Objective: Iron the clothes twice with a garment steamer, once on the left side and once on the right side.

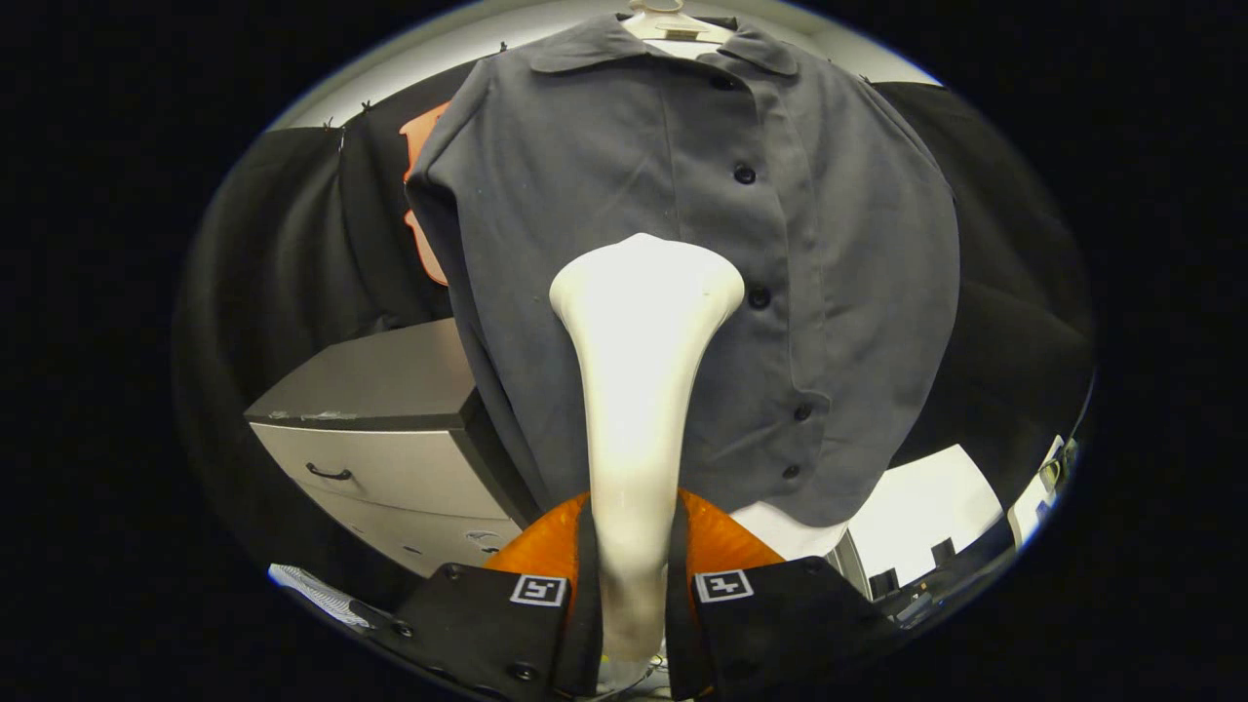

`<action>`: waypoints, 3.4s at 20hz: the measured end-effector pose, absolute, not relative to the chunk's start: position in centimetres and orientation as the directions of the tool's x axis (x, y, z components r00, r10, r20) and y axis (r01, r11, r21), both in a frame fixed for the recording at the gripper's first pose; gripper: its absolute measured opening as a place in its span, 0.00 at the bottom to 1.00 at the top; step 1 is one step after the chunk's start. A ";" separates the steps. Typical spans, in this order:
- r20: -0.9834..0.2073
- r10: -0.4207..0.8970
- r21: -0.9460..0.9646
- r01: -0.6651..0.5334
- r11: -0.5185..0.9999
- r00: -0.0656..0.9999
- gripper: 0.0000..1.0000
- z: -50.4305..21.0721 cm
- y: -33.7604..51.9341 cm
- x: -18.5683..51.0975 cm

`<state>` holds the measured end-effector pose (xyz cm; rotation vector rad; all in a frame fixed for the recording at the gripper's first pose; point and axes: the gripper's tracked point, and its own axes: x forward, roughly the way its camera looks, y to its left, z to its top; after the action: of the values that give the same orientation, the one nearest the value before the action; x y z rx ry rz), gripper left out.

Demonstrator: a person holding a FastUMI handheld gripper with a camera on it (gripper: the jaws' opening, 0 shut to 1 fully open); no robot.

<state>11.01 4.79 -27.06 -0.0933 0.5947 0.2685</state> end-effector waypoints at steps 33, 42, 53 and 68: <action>-0.616 0.206 0.006 -0.258 0.966 0.760 0.34 -27.1 0.0 6.5; -0.488 0.229 -0.009 -0.267 0.964 0.843 0.34 -16.1 -0.7 8.4; -0.343 0.208 -0.039 -0.236 0.971 0.916 0.34 -6.2 -3.8 13.7; -0.269 0.178 -0.074 -0.204 0.976 0.947 0.34 0.8 -7.6 21.6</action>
<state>21.59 -7.58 0.77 -0.1014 0.2647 0.1947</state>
